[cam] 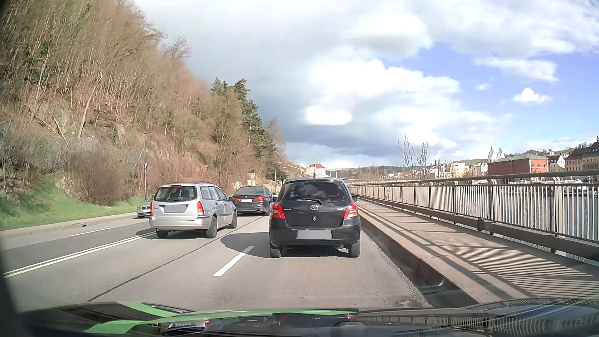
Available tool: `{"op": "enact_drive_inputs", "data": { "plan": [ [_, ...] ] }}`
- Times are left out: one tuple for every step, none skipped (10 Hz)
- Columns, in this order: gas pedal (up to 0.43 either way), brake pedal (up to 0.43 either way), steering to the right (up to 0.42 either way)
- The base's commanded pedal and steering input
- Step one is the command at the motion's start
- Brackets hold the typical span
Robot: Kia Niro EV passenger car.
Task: Follow the waypoints while adhering to traffic rules and regulations
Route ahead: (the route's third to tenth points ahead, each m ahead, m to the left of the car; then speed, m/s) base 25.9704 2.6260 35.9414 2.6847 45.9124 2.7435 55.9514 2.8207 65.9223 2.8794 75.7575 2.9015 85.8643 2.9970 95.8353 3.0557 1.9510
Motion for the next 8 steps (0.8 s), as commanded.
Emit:
{"op": "enact_drive_inputs", "data": {
  "plan": [
    [0.0, 0.0, -0.002],
    [0.0, 0.0, -0.002],
    [0.0, 0.0, -0.002],
    [0.0, 0.0, -0.002],
    [0.0, 0.0, -0.002],
    [0.0, 0.0, -0.002],
    [0.0, 0.0, -0.002],
    [0.0, 0.0, -0.002]
  ]
}}
